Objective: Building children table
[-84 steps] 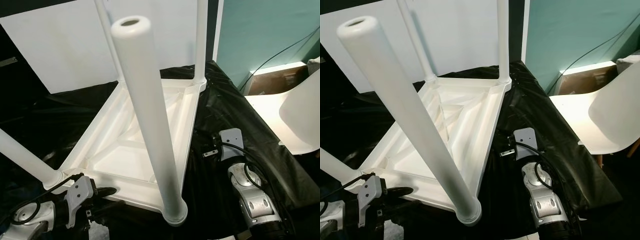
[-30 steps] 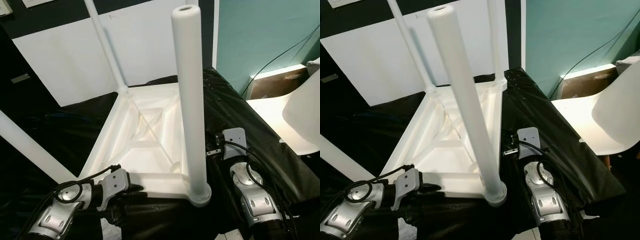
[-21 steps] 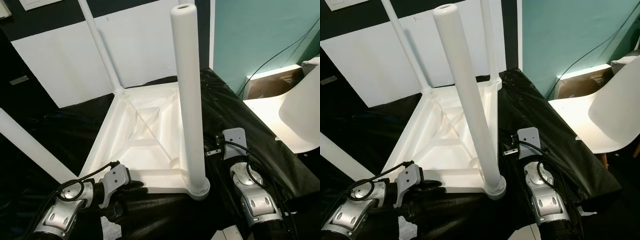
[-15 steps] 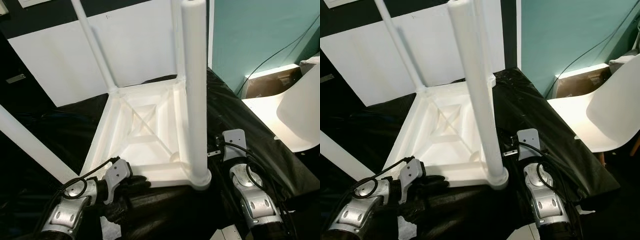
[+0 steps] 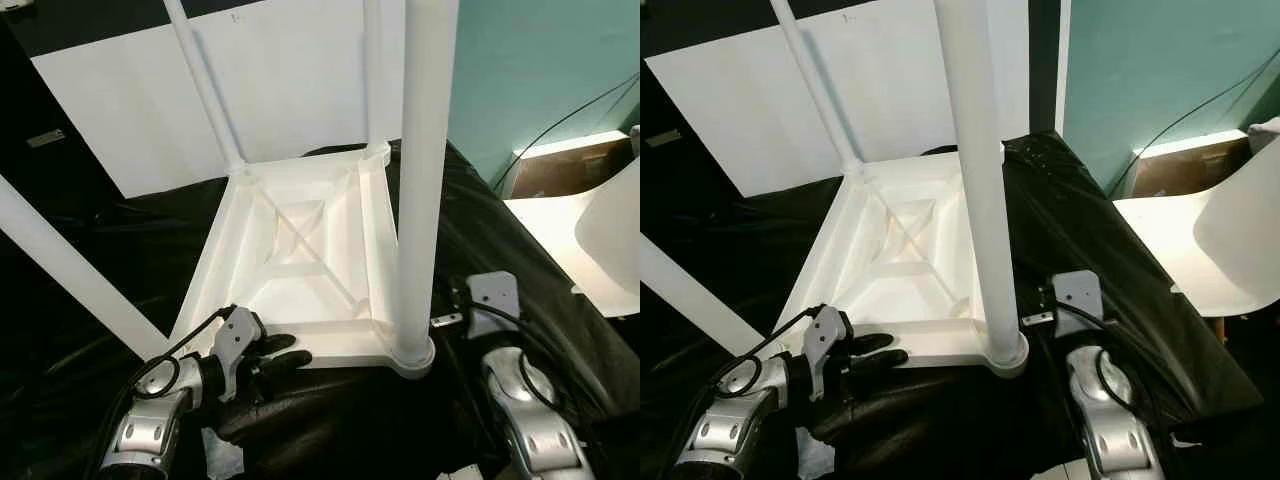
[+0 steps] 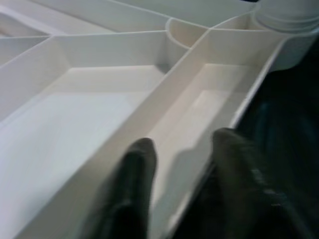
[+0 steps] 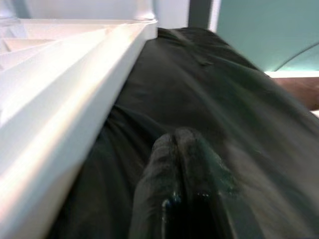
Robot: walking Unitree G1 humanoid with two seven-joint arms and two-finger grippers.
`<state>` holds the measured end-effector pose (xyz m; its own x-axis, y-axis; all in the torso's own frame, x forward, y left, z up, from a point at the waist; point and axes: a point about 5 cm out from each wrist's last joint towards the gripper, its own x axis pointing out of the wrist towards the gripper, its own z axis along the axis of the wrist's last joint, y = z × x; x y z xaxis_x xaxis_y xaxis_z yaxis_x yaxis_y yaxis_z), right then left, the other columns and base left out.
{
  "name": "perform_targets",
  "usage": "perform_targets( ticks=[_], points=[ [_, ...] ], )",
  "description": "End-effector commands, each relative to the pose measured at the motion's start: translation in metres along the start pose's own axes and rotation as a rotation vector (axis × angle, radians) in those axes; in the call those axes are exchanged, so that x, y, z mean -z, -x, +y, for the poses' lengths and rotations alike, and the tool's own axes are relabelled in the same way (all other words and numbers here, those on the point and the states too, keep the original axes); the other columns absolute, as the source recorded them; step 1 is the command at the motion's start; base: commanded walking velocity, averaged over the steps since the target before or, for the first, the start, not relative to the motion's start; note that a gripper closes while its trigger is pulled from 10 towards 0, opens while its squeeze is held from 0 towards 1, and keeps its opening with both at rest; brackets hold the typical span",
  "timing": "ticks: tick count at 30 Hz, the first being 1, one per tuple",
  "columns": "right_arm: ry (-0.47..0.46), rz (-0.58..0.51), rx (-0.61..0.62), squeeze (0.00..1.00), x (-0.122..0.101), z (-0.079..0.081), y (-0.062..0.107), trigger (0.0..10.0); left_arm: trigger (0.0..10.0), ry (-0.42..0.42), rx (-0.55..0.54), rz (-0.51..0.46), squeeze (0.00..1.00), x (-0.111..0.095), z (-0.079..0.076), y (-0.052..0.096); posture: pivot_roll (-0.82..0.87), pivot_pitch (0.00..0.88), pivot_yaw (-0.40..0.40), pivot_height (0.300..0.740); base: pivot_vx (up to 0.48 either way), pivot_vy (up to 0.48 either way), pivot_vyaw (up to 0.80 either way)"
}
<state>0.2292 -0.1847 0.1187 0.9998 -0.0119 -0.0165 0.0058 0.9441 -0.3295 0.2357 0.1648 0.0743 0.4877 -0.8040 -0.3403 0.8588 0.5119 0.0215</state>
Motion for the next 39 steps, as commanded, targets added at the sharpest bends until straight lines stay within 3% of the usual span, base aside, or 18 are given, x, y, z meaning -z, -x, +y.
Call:
perform_targets(
  ticks=[1,5,8,10,15,19,24,29,33,39],
  points=[
    [0.007,-0.011,0.006,0.01,-0.003,-0.008,0.006,10.0,10.0,0.052,-0.388,0.2,1.0,0.041,0.001,0.007,-0.12,0.0,0.111,0.74,0.0,0.0,0.0],
    [0.045,-0.091,-0.192,0.0,-0.015,-0.011,0.04,10.0,10.0,0.069,-0.179,0.035,0.96,0.02,-0.022,0.019,-0.14,0.011,0.12,0.74,0.0,0.0,0.0],
    [0.045,-0.105,-0.245,0.0,-0.019,-0.009,0.046,10.0,10.0,0.078,-0.157,0.01,0.96,0.017,-0.024,0.021,-0.14,0.011,0.12,0.74,0.0,0.0,0.0],
    [0.021,-0.136,-0.383,0.0,-0.028,-0.006,0.056,10.0,10.0,0.083,-0.146,-0.022,0.95,0.015,-0.023,0.024,-0.15,0.015,0.125,0.74,0.0,0.0,0.0],
    [-0.032,-0.17,-0.481,0.0,-0.04,-0.002,0.055,10.0,10.0,0.073,-0.156,-0.03,0.95,0.014,-0.021,0.024,-0.15,0.012,0.122,0.74,0.0,0.0,0.0],
    [-0.156,-0.115,-0.588,0.0,-0.04,0.011,0.051,10.0,10.0,0.078,-0.191,-0.064,0.95,0.011,-0.02,0.023,-0.15,0.006,0.116,0.74,0.0,0.0,0.0],
    [-0.192,-0.065,-0.65,0.0,-0.036,0.011,0.054,10.0,10.0,0.094,-0.21,-0.094,0.95,0.009,-0.023,0.027,-0.14,0.002,0.107,0.74,0.0,0.0,0.0],
    [-0.257,0.027,-0.809,0.0,-0.031,0.004,0.065,10.0,10.0,0.117,-0.265,-0.13,0.95,0.008,-0.026,0.032,-0.13,0.0,0.101,0.74,0.0,0.0,0.0],
    [-0.22,0.092,-0.976,0.0,-0.037,-0.017,0.081,10.0,10.0,0.135,-0.269,-0.129,0.95,0.007,-0.027,0.035,-0.13,0.0,0.098,0.74,0.0,0.0,0.0],
    [-0.19,0.104,-1.026,0.0,-0.042,-0.028,0.085,10.0,10.0,0.134,-0.248,-0.135,0.95,0.005,-0.026,0.038,-0.14,0.0,0.098,0.74,0.0,0.0,0.0]
  ],
)
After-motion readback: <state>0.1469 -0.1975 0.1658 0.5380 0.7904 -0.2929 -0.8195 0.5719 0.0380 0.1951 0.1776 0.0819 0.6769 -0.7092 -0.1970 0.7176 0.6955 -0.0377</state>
